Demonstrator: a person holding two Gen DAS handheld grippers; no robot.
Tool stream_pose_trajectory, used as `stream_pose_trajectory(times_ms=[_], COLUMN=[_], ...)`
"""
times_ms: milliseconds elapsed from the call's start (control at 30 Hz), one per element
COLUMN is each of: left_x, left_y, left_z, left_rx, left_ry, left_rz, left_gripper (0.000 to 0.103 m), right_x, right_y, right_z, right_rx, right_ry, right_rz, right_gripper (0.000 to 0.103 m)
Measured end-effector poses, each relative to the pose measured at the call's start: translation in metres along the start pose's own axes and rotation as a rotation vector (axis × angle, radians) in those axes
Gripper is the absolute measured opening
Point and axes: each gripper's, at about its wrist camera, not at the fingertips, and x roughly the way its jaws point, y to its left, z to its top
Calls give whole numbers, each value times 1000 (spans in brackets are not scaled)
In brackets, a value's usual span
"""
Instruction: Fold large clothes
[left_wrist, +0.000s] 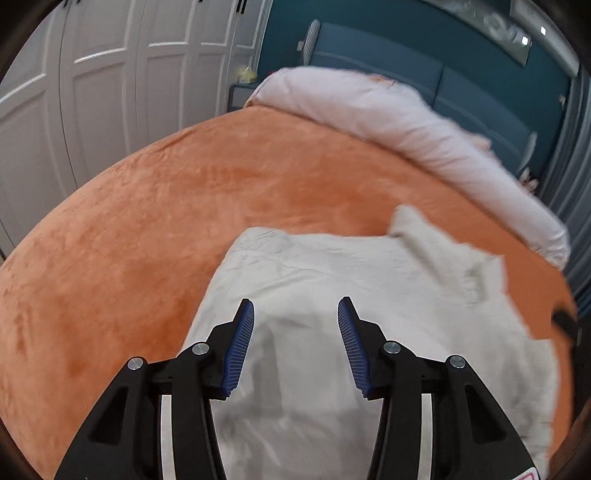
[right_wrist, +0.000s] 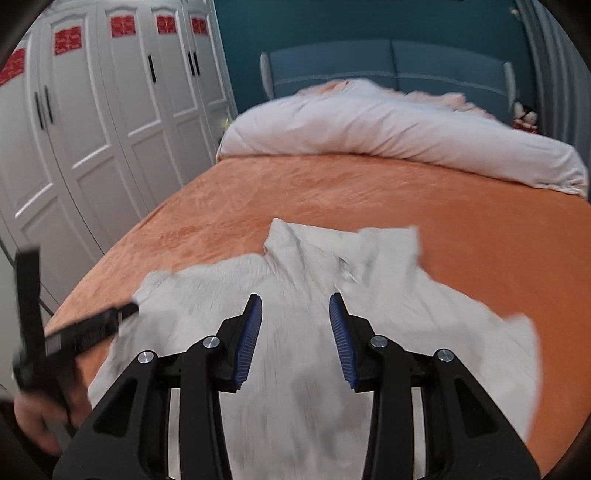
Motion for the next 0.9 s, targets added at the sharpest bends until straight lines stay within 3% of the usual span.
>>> stream_pose_trajectory(times_ms=[200,367,400,433,500,567,600,700,733,800,900], left_x=[52,60,61,61,62,62,63,65,65,66,67], left_y=[19,22,21,21,20,21,20,18,19,19,19], left_z=[-13,-21,-22,-23,-25,-25,-25,-25,-25,-25,-25], left_rx=[-14,-19,-15,-10,-5,-7,-6,9,8,3,10], left_ry=[69,65,63,62,62,62,62,60,61,65,64], left_rz=[45,41,45,49,54,49,47,57,59,59,66], left_gripper=[47,47,47,47,47,47,47,47,47,47,47], right_x=[112,188,197,203,191,173,175,201,196,167,111], right_y=[14,11,12,13,10,-12,-20,-26,-24,-18,-14], right_z=[35,49,48,47,49,48,42,22,25,33,29], right_rx=[-7,53,48,35,51,166,197,201,197,187,162], right_ry=[83,177,200,214,146,59,61,192,177,95,-36], right_rz=[-30,-42,-49,-54,-64,-39,-37,-59,-70,-98,-73], right_gripper=[37,40,32,6,5,5,5,5,6,10,10])
